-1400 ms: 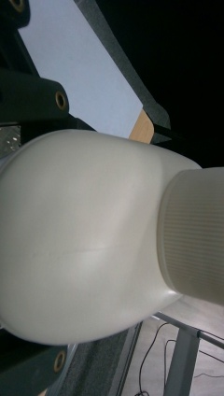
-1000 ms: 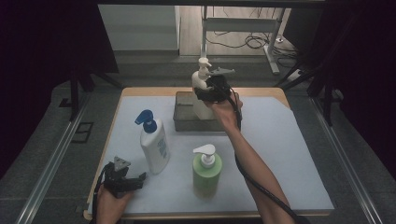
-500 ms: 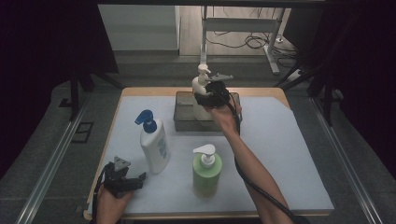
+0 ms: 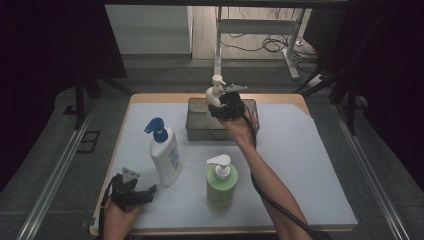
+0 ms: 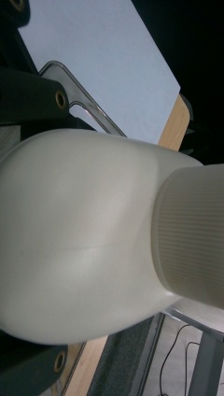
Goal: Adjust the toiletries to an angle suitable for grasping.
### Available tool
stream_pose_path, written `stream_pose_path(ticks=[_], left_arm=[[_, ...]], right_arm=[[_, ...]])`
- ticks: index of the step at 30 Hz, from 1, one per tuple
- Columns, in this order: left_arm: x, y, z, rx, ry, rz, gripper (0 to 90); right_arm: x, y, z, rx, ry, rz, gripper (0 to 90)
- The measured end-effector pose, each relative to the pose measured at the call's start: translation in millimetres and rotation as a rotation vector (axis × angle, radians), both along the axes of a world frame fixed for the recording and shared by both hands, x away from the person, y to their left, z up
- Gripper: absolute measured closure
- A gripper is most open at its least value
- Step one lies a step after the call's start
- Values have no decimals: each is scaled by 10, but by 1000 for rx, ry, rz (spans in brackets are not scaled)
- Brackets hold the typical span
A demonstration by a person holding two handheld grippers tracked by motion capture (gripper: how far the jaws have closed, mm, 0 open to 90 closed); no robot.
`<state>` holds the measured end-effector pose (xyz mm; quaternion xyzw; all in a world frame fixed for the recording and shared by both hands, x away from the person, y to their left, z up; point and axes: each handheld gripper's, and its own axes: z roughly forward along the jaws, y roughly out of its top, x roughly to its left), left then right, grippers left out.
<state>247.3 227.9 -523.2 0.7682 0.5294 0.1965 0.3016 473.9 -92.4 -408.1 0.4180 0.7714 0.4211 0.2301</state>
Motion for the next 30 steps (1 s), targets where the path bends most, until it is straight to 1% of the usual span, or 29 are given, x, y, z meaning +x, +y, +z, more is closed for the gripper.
stream_pose_path(ticks=[5, 8, 13, 16, 17, 20, 26, 30], left_arm=[[0, 0, 0, 1, 0, 0, 111], [0, 0, 0, 1, 0, 0, 110], [0, 0, 0, 1, 0, 0, 110], [0, 0, 0, 1, 0, 0, 110], [0, 0, 0, 1, 0, 0, 111], [0, 0, 1, 0, 1, -1, 110], [0, 0, 0, 1, 0, 0, 110], [-1, 0, 1, 1, 0, 0, 110]], right_arm=[[9, -13, -57, 1, 14, 2, 366], [11, -45, -87, 18, 12, 3, 363], [10, -55, -91, 9, 10, 18, 358], [12, -67, -88, 7, 18, 26, 350], [11, -70, -86, 2, 14, 37, 344], [1, -78, -80, 6, 15, 41, 339], [-49, -142, -71, 2, 11, 60, 339], [-118, -217, -57, 1, 11, 76, 346]])
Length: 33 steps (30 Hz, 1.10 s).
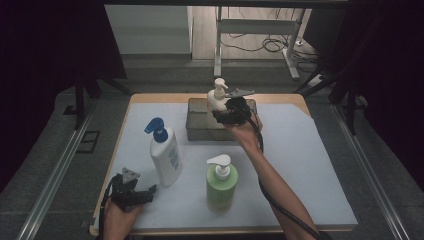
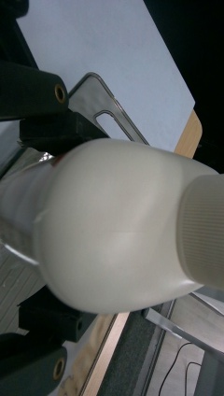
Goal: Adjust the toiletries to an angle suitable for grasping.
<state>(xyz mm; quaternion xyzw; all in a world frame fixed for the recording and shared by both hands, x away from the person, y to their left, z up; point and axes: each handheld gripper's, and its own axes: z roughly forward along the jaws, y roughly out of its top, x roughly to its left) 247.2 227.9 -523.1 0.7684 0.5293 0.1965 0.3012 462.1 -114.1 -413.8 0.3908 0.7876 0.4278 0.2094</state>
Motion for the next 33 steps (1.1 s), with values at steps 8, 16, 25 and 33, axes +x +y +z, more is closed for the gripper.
stream_pose_path(ticks=[8, 16, 25, 33], left_arm=[[0, 0, 0, 0, 0, 0, 110], [-1, -1, 0, -1, 0, 1, 111], [0, 0, 0, 0, 0, 0, 110], [-1, 0, -1, -1, 0, 0, 110]], right_arm=[[-108, -127, 13, 16, 26, 21, 362], [-188, -283, 10, 37, 52, 34, 386], [-225, -484, -39, 10, 66, 6, 448], [-142, -533, -120, 3, 86, -29, 615]])
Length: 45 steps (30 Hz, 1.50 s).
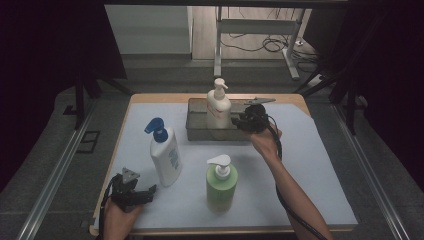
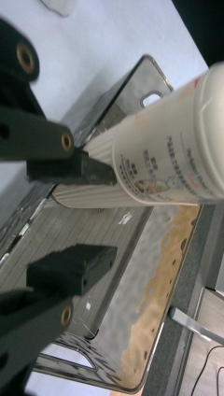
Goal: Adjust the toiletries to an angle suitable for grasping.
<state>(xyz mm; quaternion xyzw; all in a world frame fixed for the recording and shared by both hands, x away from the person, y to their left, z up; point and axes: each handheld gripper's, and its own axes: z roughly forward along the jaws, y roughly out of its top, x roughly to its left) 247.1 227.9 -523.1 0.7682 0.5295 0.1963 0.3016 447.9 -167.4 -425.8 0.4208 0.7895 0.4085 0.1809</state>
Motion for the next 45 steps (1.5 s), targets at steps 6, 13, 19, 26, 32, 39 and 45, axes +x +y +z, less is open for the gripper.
stream_pose_path(ticks=[6, 13, 19, 26, 32, 39, 45], left_arm=[[1, 1, 0, 1, 0, -1, 111], [1, 1, 0, 1, 0, -1, 110], [1, 1, 0, 1, 0, -1, 110], [1, 1, 0, 1, 0, 0, 110], [2, 1, 0, 1, 0, 0, 110], [2, 1, 0, 1, 0, 0, 110], [2, 1, 0, 1, 0, 0, 110]], right_arm=[[84, 61, -81, -19, 3, -24, 769], [210, 156, -139, -31, 14, -51, 898], [273, 232, -161, -43, 18, -59, 898], [326, 253, -258, -39, 45, -62, 898], [339, 281, -293, -53, 50, -68, 898], [343, 309, -303, -59, 54, -69, 897], [330, 412, -327, -66, 55, -52, 897]])
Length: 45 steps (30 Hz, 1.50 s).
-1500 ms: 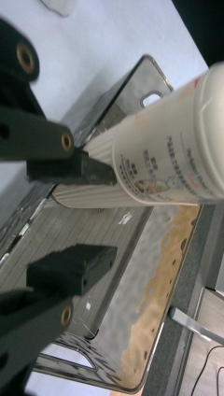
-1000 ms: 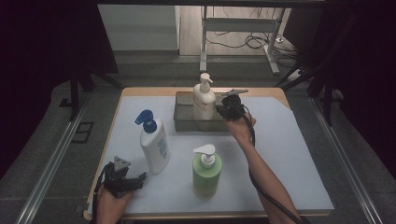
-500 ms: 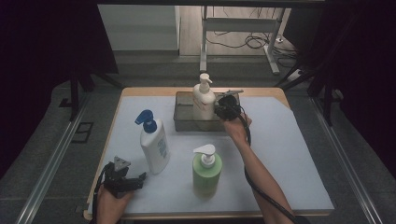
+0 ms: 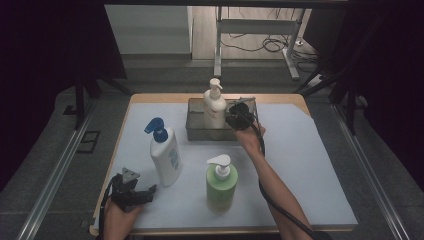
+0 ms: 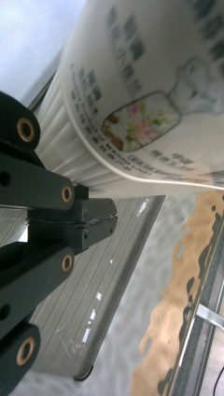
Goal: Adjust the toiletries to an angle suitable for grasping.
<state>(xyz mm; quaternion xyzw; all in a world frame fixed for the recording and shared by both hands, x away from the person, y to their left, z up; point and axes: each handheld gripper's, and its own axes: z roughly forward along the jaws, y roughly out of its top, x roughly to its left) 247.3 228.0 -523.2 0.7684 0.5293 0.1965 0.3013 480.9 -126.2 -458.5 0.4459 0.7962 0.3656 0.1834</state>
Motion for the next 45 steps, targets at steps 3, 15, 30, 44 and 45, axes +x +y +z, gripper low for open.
stream_pose_path(ticks=[3, 15, 30, 44, 45], left_arm=[[0, 0, 0, 0, 0, 0, 110], [0, 0, 0, 0, 0, 0, 110], [0, -1, 0, 0, 0, 0, 110], [1, 0, 0, 0, 0, 0, 110], [1, 0, 0, 0, 0, 0, 110]], right_arm=[[-1, 34, -3, -2, -4, 9, 897], [-10, 159, -5, 1, 0, 44, 896], [4, 313, -21, -13, -4, 84, 889], [93, 340, 7, -1, 1, 58, 895], [93, 340, 7, -1, 1, 58, 895]])
